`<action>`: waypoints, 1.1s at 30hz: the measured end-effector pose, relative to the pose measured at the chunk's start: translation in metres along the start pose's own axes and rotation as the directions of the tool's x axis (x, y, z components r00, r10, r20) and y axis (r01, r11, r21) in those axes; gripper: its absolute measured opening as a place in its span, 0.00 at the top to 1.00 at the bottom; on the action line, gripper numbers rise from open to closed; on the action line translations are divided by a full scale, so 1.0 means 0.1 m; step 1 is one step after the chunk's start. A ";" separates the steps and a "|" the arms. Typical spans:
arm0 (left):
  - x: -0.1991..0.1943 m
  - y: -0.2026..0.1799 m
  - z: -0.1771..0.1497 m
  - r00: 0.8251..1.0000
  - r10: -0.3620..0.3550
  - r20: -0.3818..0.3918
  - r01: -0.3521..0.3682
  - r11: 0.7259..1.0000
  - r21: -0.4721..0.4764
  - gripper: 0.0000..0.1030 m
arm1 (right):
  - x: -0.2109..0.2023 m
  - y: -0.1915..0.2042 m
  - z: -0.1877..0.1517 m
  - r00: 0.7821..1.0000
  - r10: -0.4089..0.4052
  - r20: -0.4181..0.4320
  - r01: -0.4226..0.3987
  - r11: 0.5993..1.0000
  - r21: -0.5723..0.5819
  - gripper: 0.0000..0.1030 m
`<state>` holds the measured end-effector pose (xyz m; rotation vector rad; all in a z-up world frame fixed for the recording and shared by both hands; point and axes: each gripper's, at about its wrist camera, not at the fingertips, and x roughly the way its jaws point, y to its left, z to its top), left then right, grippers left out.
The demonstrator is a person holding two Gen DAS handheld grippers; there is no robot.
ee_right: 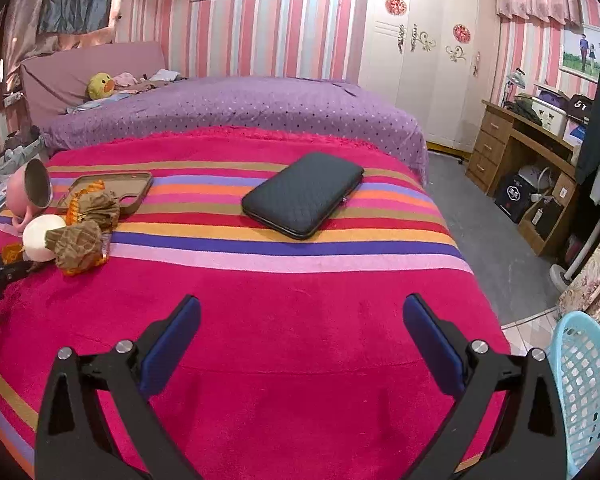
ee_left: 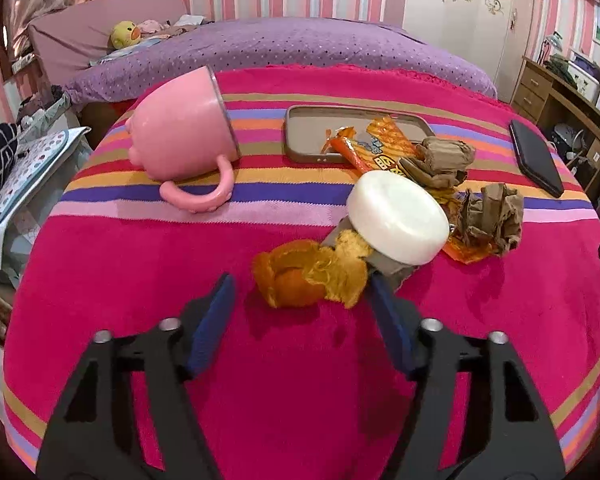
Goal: Collect trash
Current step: 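Grasp the orange peel with the left tool while the right tool grasps the brown crumpled paper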
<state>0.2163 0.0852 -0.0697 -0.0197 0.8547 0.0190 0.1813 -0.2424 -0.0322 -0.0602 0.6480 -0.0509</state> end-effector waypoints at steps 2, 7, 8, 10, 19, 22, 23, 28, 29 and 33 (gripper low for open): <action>0.00 0.01 0.01 1.000 -0.015 0.001 0.015 1.000 0.001 0.59 | -0.02 0.04 0.01 1.000 0.023 0.004 -0.023 1.000 -0.004 0.04; -0.14 0.10 -0.03 0.999 -0.035 0.008 0.035 0.999 0.016 0.73 | -0.03 0.19 0.03 0.998 0.067 0.007 -0.066 0.997 -0.029 0.04; -0.17 0.13 -0.03 1.000 -0.025 0.012 0.025 1.000 0.015 0.73 | -0.03 0.23 0.03 0.997 0.074 0.005 -0.074 0.997 -0.038 0.04; -0.22 0.25 -0.03 1.000 -0.014 0.023 0.014 1.000 -0.011 0.74 | -0.04 0.31 0.03 0.996 0.091 0.004 -0.090 0.995 -0.048 0.04; -0.40 0.40 0.11 0.994 0.044 0.098 -0.039 0.998 -0.052 0.74 | 0.02 0.80 0.12 0.972 0.234 -0.010 -0.235 0.971 -0.034 0.04; -0.40 0.47 0.13 0.994 0.049 0.100 -0.042 0.997 -0.070 0.74 | 0.06 1.03 0.19 0.971 0.240 -0.015 -0.240 0.968 -0.071 0.05; -0.40 0.49 0.13 0.994 0.055 0.098 -0.048 0.996 -0.073 0.74 | 0.06 1.07 0.21 0.969 0.247 -0.013 -0.248 0.966 -0.073 0.05; -0.39 0.57 0.13 0.992 0.084 0.095 -0.075 0.993 -0.089 0.74 | 0.08 1.34 0.30 0.957 0.290 -0.012 -0.289 0.951 -0.106 0.05; -0.40 0.58 0.13 0.992 0.083 0.097 -0.074 0.993 -0.095 0.74 | 0.11 1.40 0.31 0.958 0.288 -0.018 -0.288 0.950 -0.119 0.09; -0.43 0.58 0.13 0.990 0.091 0.106 -0.080 0.992 -0.099 0.74 | 0.31 1.59 0.28 0.946 0.304 -0.112 -0.318 0.936 -0.151 0.55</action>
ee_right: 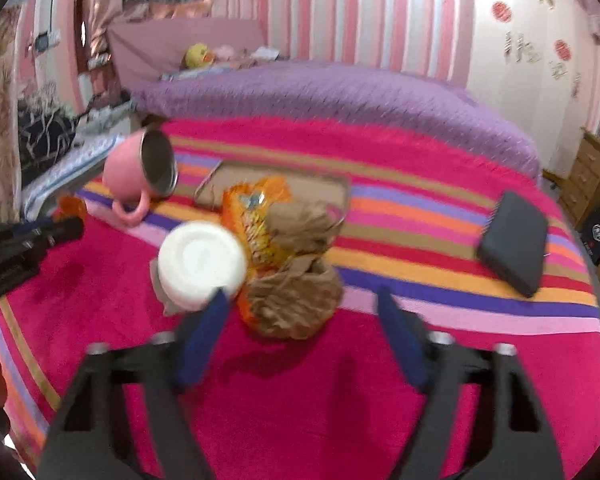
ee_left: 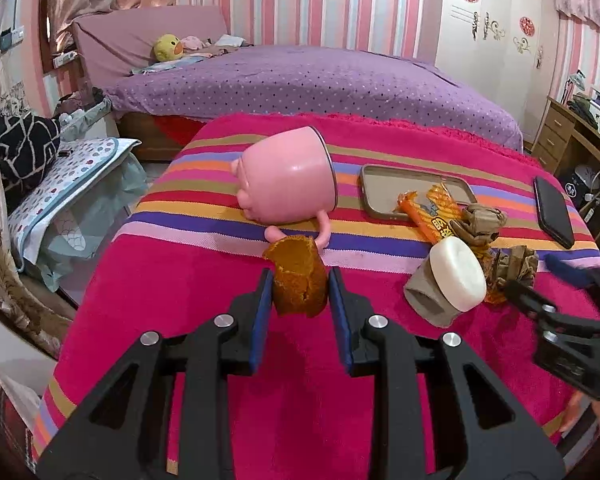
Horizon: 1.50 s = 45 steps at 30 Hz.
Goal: Collect trash
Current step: 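Grasp the orange peel with the left tool while the right tool grasps the brown crumpled paper, then carry the peel and paper to the blue basket and open both tools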
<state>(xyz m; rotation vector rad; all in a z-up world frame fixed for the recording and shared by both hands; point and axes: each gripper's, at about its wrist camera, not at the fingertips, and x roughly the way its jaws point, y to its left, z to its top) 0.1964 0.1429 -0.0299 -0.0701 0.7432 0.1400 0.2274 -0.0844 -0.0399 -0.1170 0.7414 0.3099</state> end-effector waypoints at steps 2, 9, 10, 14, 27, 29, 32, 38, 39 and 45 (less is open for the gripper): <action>-0.01 -0.04 -0.01 1.000 0.010 0.001 -0.010 1.000 0.011 0.74 | 0.05 -0.02 -0.02 0.999 0.034 -0.017 -0.034 0.999 0.004 0.57; -0.11 -0.21 -0.04 1.000 0.011 0.011 -0.011 0.999 0.039 0.74 | -0.35 -0.22 -0.16 0.995 -0.006 0.101 0.006 1.000 0.002 0.62; -0.14 -0.25 -0.05 1.000 0.010 0.016 -0.010 0.999 0.044 0.74 | -0.42 -0.28 -0.20 0.994 -0.014 0.112 0.014 1.000 0.007 0.62; -0.27 -0.42 -0.10 1.000 -0.001 0.030 0.000 0.999 0.042 0.74 | -0.69 -0.51 -0.32 0.988 -0.046 0.147 0.042 0.999 0.032 0.62; -0.56 -1.34 -0.28 0.995 -0.076 0.070 0.069 0.993 0.098 0.74 | -1.23 -1.48 -0.76 0.971 -0.161 0.177 0.133 0.978 0.158 0.62; -0.56 -1.46 -0.31 0.994 -0.093 0.055 0.087 0.992 0.094 0.74 | -1.29 -1.64 -0.78 0.968 -0.173 0.185 0.139 0.974 0.182 0.62; -0.55 -1.61 -0.35 0.995 -0.094 0.046 0.089 0.991 0.100 0.74 | -1.35 -1.79 -0.82 0.964 -0.181 0.192 0.141 0.968 0.207 0.62; -0.57 -1.85 -0.39 0.994 -0.097 0.043 0.091 0.988 0.122 0.74 | -1.38 -1.92 -0.88 0.962 -0.202 0.185 0.164 0.966 0.202 0.62; -0.56 -1.87 -0.39 0.994 -0.097 0.044 0.091 0.988 0.123 0.74 | -1.39 -1.95 -0.89 0.961 -0.204 0.186 0.166 0.966 0.200 0.62; -0.53 -2.07 -0.39 0.994 -0.109 0.031 0.104 0.988 0.115 0.74 | -1.44 -2.08 -0.94 0.961 -0.208 0.182 0.169 0.963 0.211 0.62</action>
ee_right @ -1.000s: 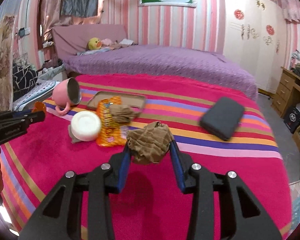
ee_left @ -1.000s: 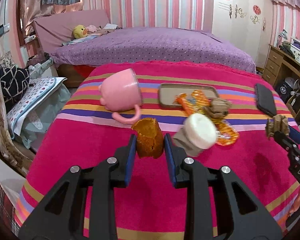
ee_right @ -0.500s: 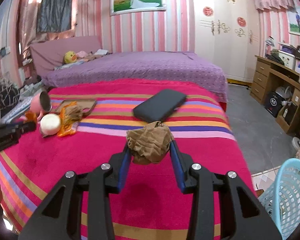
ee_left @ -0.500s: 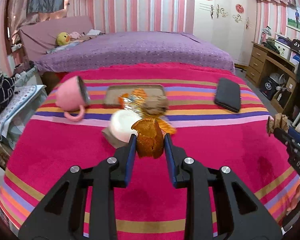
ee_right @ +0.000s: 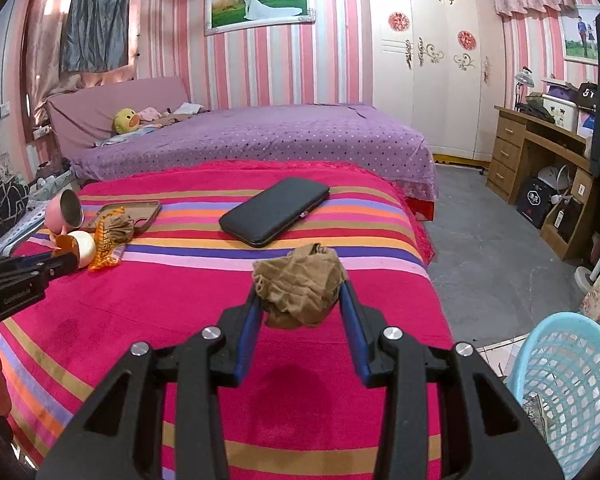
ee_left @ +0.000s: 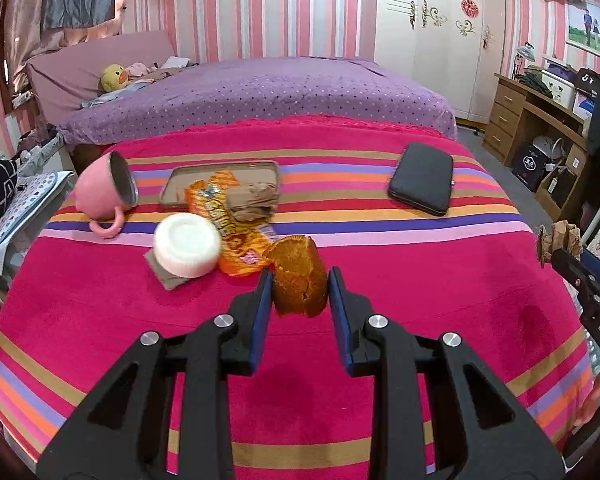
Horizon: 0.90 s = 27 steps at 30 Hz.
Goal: Collect trash
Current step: 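Carry the peel and paper to the blue basket and open both tools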
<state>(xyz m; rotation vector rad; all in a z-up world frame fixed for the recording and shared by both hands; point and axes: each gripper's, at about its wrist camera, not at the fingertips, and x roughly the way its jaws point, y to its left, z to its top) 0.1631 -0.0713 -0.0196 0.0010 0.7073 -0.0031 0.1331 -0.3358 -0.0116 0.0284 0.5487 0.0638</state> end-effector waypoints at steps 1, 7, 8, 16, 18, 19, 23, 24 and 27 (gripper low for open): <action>0.00 -0.05 0.00 1.000 -0.002 0.002 0.002 1.000 0.003 0.74 | 0.00 -0.02 0.00 1.000 -0.001 0.001 0.001 1.000 0.000 0.62; -0.03 -0.31 0.00 0.999 -0.035 0.010 0.035 0.999 0.013 0.74 | -0.07 -0.16 0.01 1.000 -0.016 0.010 0.016 1.000 -0.001 0.62; -0.04 -0.35 -0.01 0.999 -0.038 0.012 0.038 0.999 0.017 0.74 | -0.09 -0.20 0.01 1.000 -0.021 0.012 0.021 1.000 -0.001 0.62; -0.01 -0.59 -0.04 0.999 -0.044 0.015 0.043 0.998 0.043 0.74 | -0.28 -0.63 -0.02 0.997 -0.064 0.031 0.063 0.997 0.050 0.62; -0.02 -0.62 -0.04 0.999 -0.040 0.019 0.039 0.998 0.045 0.74 | -0.32 -0.73 -0.02 0.997 -0.072 0.035 0.070 0.996 0.060 0.62; -0.02 -0.64 -0.05 0.999 -0.034 0.024 0.033 0.998 0.049 0.74 | -0.34 -0.78 -0.03 0.996 -0.075 0.037 0.073 0.995 0.064 0.62; -0.02 -0.73 -0.09 0.999 -0.015 0.036 0.012 0.997 0.078 0.74 | -0.44 -1.00 -0.07 0.994 -0.099 0.038 0.096 0.993 0.069 0.62; -0.02 -0.75 -0.09 0.999 -0.013 0.036 0.010 0.997 0.082 0.74 | -0.46 -1.03 -0.08 0.994 -0.103 0.038 0.100 0.993 0.069 0.62; -0.04 -0.80 -0.11 0.999 -0.014 0.031 0.011 0.996 0.088 0.74 | -0.54 -1.18 -0.10 0.992 -0.116 0.041 0.113 0.991 0.068 0.62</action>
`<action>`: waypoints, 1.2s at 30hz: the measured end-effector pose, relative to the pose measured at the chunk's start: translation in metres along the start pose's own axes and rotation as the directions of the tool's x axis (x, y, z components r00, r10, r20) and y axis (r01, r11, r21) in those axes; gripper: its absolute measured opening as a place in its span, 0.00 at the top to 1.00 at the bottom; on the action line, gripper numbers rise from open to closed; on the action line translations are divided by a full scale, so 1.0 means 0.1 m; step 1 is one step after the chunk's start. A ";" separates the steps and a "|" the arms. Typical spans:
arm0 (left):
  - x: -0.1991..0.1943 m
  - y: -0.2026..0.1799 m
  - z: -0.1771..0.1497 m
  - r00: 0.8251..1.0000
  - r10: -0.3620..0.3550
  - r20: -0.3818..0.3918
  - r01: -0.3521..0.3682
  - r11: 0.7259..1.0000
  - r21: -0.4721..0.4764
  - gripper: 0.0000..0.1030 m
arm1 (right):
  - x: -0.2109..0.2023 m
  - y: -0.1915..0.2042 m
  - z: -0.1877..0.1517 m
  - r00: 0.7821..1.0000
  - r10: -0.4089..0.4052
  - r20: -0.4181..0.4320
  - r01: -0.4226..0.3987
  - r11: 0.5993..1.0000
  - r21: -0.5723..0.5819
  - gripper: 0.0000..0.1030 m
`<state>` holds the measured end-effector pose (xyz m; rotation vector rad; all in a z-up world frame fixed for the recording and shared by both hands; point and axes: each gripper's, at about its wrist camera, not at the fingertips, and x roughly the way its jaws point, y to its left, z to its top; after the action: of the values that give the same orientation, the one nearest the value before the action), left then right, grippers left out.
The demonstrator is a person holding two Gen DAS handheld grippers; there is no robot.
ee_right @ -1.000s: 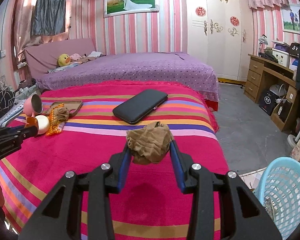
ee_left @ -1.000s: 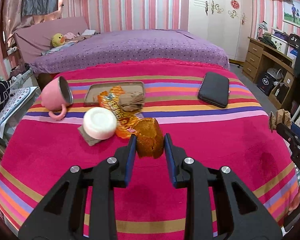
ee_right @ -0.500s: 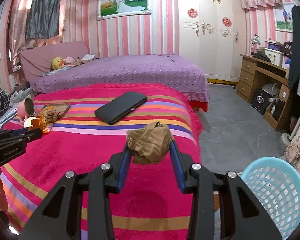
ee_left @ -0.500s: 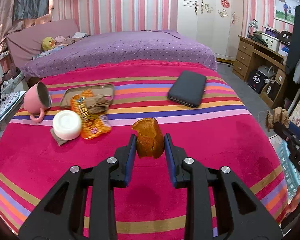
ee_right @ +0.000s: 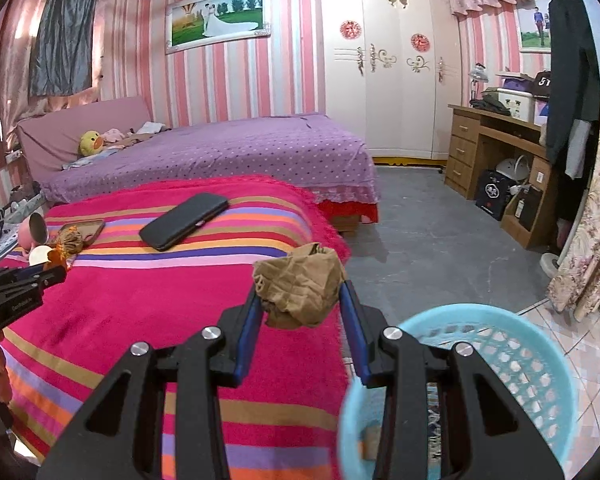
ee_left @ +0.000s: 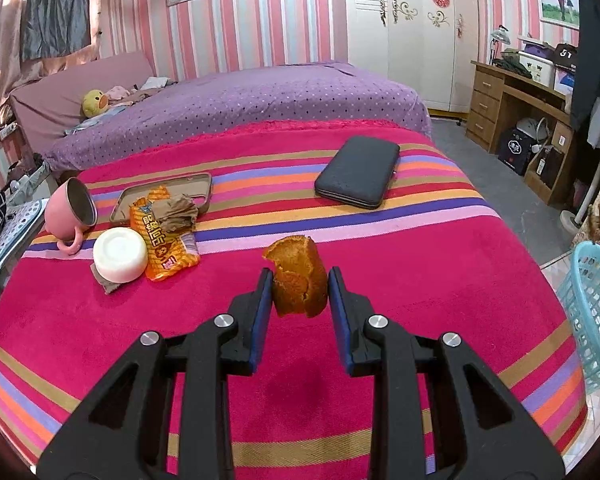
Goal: Collect trash
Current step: 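Carry the peel and paper to the blue basket and open both tools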
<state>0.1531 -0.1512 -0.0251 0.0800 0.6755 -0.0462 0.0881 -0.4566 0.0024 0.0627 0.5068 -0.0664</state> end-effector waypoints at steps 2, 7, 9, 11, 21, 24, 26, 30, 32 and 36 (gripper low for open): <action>-0.02 -0.05 0.01 1.000 -0.011 -0.003 0.011 1.000 -0.007 0.74 | -0.03 -0.11 0.00 1.000 -0.007 0.003 0.007 1.000 0.004 0.62; -0.07 -0.34 0.04 1.000 -0.021 0.006 0.020 0.999 0.029 0.74 | -0.13 -0.39 0.01 1.000 -0.014 0.014 0.013 0.999 0.034 0.62; -0.09 -0.49 0.05 1.000 -0.026 0.012 0.026 0.998 0.053 0.74 | -0.17 -0.53 0.01 0.999 -0.035 0.017 0.034 0.999 0.036 0.62; -0.11 -0.68 0.07 0.999 -0.047 0.015 0.046 0.997 0.066 0.74 | -0.20 -0.67 -0.01 0.999 -0.047 0.018 0.046 0.998 0.044 0.62; -0.26 -1.72 -0.01 0.983 -0.183 0.019 0.178 0.971 0.162 0.74 | -0.35 -1.31 -0.25 0.989 -0.144 -0.022 0.144 0.989 0.029 0.62; -0.29 -2.01 -0.07 0.977 -0.211 0.015 0.205 0.962 0.183 0.74 | -0.34 -1.44 -0.33 0.980 -0.193 -0.051 0.193 0.981 -0.003 0.62; -0.29 -2.23 -0.11 0.971 -0.241 -0.005 0.237 0.952 0.192 0.74 | -0.36 -1.55 -0.37 0.978 -0.199 -0.054 0.200 0.980 0.009 0.62; -0.37 -2.65 -0.18 0.954 -0.298 -0.025 0.296 0.930 0.216 0.74 | -0.40 -1.80 -0.44 0.976 -0.209 -0.060 0.213 0.975 0.061 0.62; -0.43 -2.88 -0.21 0.944 -0.330 -0.029 0.327 0.915 0.235 0.74 | -0.40 -1.91 -0.49 0.974 -0.215 -0.067 0.220 0.972 0.087 0.62; -0.46 -3.19 -0.27 0.926 -0.375 -0.047 0.374 0.889 0.265 0.72 | -0.42 -2.01 -0.54 0.972 -0.224 -0.071 0.230 0.967 0.106 0.62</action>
<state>0.0787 -0.4655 -0.0362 0.2108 0.6685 -0.5134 0.0091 -0.6509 -0.0329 0.1181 0.5670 -0.3191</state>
